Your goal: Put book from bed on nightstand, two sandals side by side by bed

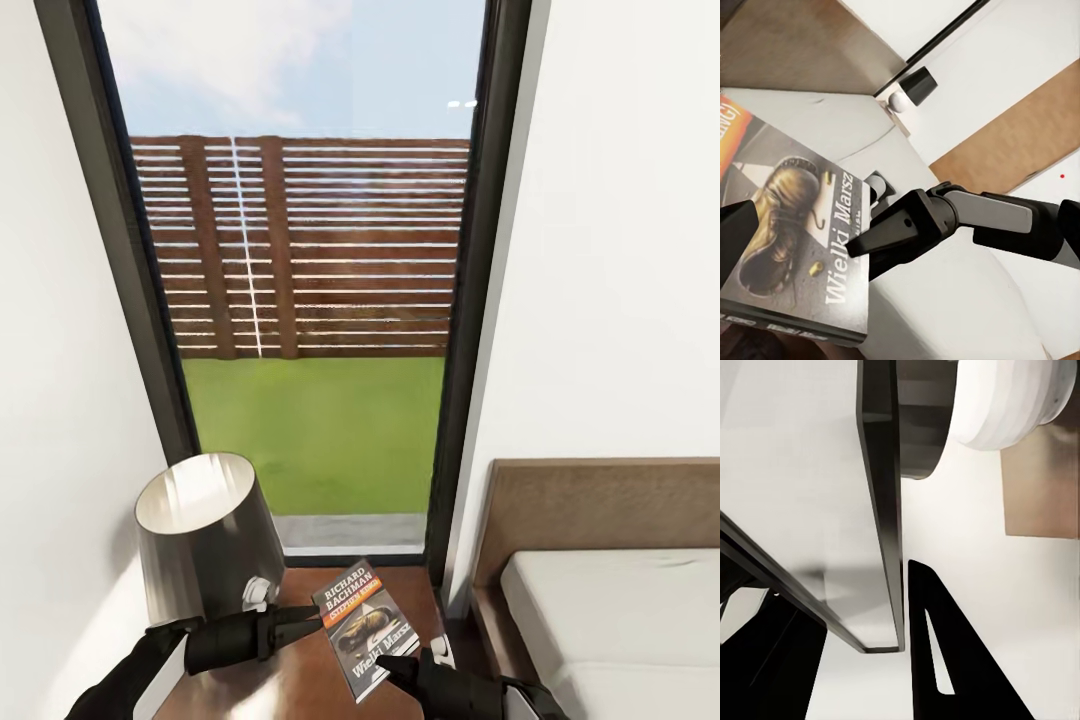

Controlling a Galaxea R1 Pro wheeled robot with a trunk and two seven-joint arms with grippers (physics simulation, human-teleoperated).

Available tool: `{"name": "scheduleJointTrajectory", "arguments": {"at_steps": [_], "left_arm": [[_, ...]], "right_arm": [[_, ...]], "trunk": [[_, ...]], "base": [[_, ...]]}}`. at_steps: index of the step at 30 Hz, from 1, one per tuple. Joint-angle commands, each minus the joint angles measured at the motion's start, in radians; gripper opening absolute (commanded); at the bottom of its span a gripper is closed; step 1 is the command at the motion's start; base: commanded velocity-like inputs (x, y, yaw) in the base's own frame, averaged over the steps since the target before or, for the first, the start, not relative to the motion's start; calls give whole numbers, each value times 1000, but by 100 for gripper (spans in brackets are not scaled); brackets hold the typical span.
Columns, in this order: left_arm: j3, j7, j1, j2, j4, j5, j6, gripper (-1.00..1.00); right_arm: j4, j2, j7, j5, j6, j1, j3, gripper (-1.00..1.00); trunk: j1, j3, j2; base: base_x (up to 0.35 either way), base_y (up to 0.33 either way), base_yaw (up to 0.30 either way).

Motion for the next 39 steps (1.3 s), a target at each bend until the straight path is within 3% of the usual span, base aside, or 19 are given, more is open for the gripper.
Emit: {"name": "scheduleJointTrajectory", "arguments": {"at_steps": [1,39], "left_arm": [[-5,0,-1,1,0,9,11,100],[-5,3,-1,0,0,9,11,100]], "right_arm": [[0,-1,-1,-9,6,-1,4,-100],[-1,-1,-1,-10,5,-1,4,-100]], "trunk": [[4,-4,-8],[150,-123,-274]], "base": [[0,0,0],[0,0,0]]}}
